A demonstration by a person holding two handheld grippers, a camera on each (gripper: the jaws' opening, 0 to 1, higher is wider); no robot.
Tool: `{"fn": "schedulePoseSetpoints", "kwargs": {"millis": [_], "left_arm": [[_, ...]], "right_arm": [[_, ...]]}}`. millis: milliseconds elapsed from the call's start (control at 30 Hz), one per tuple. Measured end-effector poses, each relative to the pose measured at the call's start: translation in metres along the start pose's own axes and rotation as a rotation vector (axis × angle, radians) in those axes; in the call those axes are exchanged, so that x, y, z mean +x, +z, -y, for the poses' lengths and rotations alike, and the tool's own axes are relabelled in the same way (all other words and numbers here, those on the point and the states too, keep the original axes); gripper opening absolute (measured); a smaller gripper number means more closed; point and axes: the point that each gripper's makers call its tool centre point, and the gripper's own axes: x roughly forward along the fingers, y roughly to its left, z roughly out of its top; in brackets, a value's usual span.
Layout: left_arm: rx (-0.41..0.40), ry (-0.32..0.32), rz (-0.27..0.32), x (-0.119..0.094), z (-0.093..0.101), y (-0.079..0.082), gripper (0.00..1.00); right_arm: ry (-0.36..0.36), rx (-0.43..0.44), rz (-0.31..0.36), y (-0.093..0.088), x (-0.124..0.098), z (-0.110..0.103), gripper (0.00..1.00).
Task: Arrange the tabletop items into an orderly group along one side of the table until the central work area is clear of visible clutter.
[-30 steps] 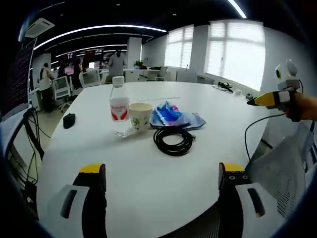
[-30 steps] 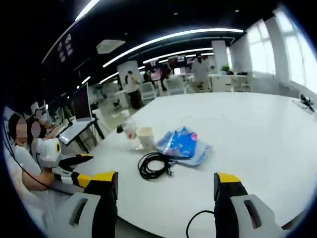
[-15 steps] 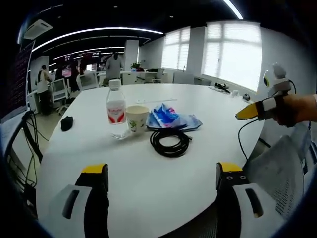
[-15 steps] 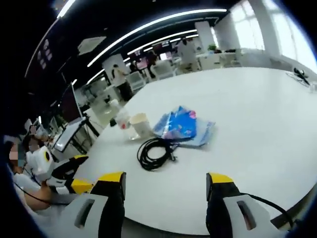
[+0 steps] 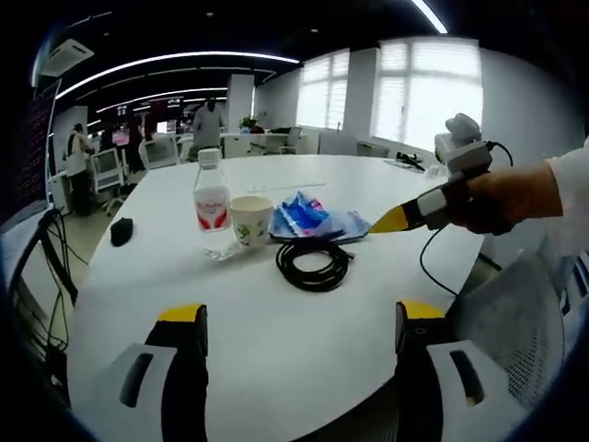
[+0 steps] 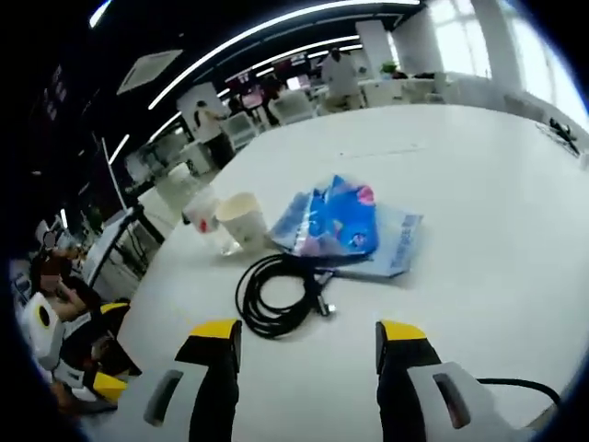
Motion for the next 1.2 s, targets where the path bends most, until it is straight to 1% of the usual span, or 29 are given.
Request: {"fn": "schedulePoseSetpoints", "kwargs": {"millis": [33,133,167,200,233,267,333,400,467,500,533,567,600,633,667,700,767,833,867,900,933,967,1000,1033,1100,1167,1200], "left_arm": [[0.002,-0.003,-0.009,0.001,0.0,-0.001,0.84],[0.004,-0.021,-0.031,0.004,0.002,-0.006,0.84],[0.004,-0.023,-0.034,0.005,0.003,-0.007,0.84],[0.006,-0.031,-0.048,0.006,0.005,-0.009,0.84],[0.006,-0.032,-0.053,0.006,0.005,-0.009,0.84],[0.003,-0.03,-0.066,0.007,0.005,-0.012,0.84],[0.003,-0.028,-0.082,0.008,0.004,-0.016,0.84],[0.007,-0.026,-0.096,0.009,0.003,-0.02,0.84],[0.015,-0.027,-0.102,0.009,0.004,-0.021,0.83],[0.017,-0.026,-0.106,0.009,0.004,-0.022,0.83],[0.018,-0.028,-0.117,0.009,0.005,-0.024,0.83],[0.02,-0.029,-0.121,0.009,0.006,-0.025,0.83],[0.029,-0.03,-0.124,0.009,0.008,-0.026,0.82],[0.033,-0.029,-0.124,0.009,0.008,-0.025,0.82],[0.036,-0.027,-0.123,0.009,0.007,-0.026,0.82],[0.035,-0.023,-0.122,0.009,0.006,-0.026,0.82],[0.031,-0.015,-0.121,0.009,0.004,-0.026,0.82],[0.034,-0.012,-0.122,0.009,0.004,-0.026,0.81],[0.038,-0.012,-0.121,0.009,0.004,-0.025,0.81],[0.04,-0.01,-0.121,0.009,0.004,-0.025,0.81],[0.042,-0.007,-0.122,0.009,0.004,-0.025,0.81],[0.042,-0.003,-0.122,0.009,0.003,-0.025,0.81],[0.041,0.002,-0.122,0.009,0.002,-0.025,0.81],[0.039,0.006,-0.123,0.009,0.001,-0.025,0.81],[0.036,0.015,-0.121,0.009,0.0,-0.024,0.81],[0.039,0.02,-0.122,0.009,-0.001,-0.024,0.81],[0.039,0.022,-0.122,0.009,-0.002,-0.024,0.81]], "right_arm": [[0.004,-0.001,-0.021,-0.002,0.009,0.0,0.56],[0.002,-0.003,-0.033,-0.003,0.028,-0.002,0.56],[0.0,-0.002,-0.039,-0.003,0.03,-0.001,0.54],[-0.014,0.001,-0.066,-0.006,0.041,0.003,0.53],[-0.02,-0.004,-0.075,-0.007,0.046,0.005,0.5],[-0.033,-0.012,-0.093,-0.01,0.041,0.003,0.49],[-0.044,-0.014,-0.099,-0.009,0.06,0.008,0.46],[-0.044,-0.018,-0.094,-0.005,0.063,0.007,0.45],[-0.047,-0.044,-0.114,-0.005,0.06,0.004,0.43],[-0.047,-0.053,-0.118,-0.003,0.064,0.005,0.41],[-0.046,-0.079,-0.131,0.001,0.075,0.008,0.4],[-0.044,-0.086,-0.137,0.0,0.079,0.01,0.39],[-0.044,-0.089,-0.145,-0.001,0.081,0.01,0.38],[-0.068,-0.072,-0.121,0.001,0.079,0.01,0.36],[-0.052,-0.092,-0.144,-0.005,0.074,0.009,0.33],[-0.063,-0.081,-0.149,-0.004,0.077,0.012,0.31],[-0.059,-0.083,-0.15,0.003,0.088,0.016,0.28],[-0.058,-0.08,-0.161,0.0,0.09,0.013,0.22],[-0.058,-0.109,-0.171,-0.006,0.087,0.009,0.18],[-0.094,-0.154,-0.19,-0.008,0.084,0.015,0.16],[-0.093,-0.185,-0.175,-0.003,0.087,0.015,0.16],[-0.094,-0.175,-0.172,-0.003,0.087,0.015,0.15],[-0.094,-0.162,-0.171,-0.005,0.085,0.011,0.14],[-0.104,-0.083,-0.17,-0.006,0.082,0.012,0.12],[-0.093,-0.061,-0.178,-0.006,0.081,0.014,0.09],[-0.08,-0.056,-0.188,-0.005,0.081,0.017,0.08],[-0.053,-0.012,-0.203,-0.008,0.081,0.01,0.08]]}}
